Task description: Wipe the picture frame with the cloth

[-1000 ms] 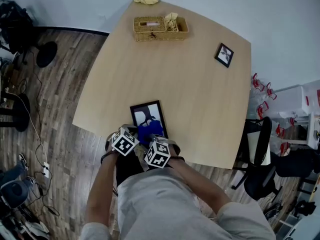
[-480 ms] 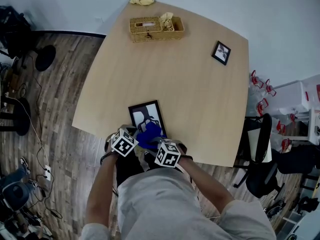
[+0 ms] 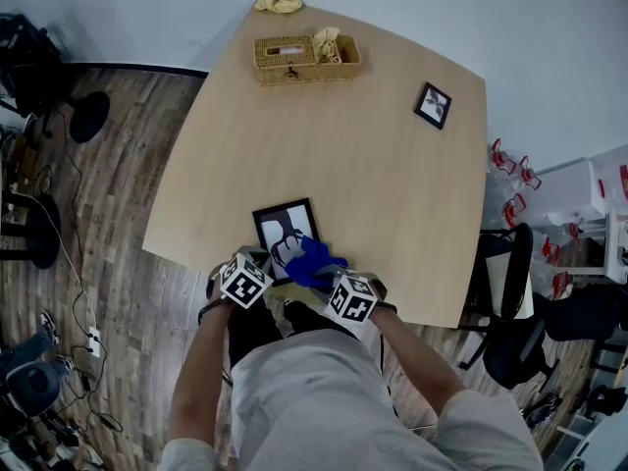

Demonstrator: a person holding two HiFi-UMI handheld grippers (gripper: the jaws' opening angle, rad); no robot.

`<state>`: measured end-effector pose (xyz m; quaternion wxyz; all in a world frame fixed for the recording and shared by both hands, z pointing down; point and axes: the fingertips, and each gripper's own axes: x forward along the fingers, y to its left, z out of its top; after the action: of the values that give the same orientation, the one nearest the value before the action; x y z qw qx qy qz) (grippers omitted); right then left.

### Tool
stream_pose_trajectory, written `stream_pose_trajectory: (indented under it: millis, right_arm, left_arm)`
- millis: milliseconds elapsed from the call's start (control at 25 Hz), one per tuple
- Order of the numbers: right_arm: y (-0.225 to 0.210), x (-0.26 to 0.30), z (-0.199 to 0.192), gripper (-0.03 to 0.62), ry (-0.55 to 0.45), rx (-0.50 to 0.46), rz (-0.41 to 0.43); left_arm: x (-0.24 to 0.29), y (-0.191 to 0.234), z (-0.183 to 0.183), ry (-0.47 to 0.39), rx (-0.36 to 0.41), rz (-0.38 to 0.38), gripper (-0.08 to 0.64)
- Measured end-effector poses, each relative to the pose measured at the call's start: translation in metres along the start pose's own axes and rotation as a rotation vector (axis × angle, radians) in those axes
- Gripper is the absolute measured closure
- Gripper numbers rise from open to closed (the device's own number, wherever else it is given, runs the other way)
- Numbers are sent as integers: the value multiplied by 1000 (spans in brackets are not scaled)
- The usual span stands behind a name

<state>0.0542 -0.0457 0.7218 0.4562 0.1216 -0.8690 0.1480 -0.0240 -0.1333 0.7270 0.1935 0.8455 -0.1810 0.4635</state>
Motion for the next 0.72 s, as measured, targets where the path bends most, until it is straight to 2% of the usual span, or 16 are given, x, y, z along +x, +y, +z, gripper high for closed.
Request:
stream_pose_trajectory:
  millis: [240, 400, 560, 720]
  right_arm:
    - [-17, -16, -22, 529, 17, 32, -47]
    - [-26, -28, -28, 529, 14, 71, -107]
    - [-44, -42, -33, 529, -45, 222, -214]
    - [-62, -56, -38, 529, -114, 380, -334]
  left_arm:
    - [2, 2, 1, -1, 2, 11, 508]
    - [1, -1, 1, 3, 2, 12, 508]
    - [-9, -10, 5, 7, -36, -39, 508]
    - [-26, -11, 19, -40, -22, -3, 508]
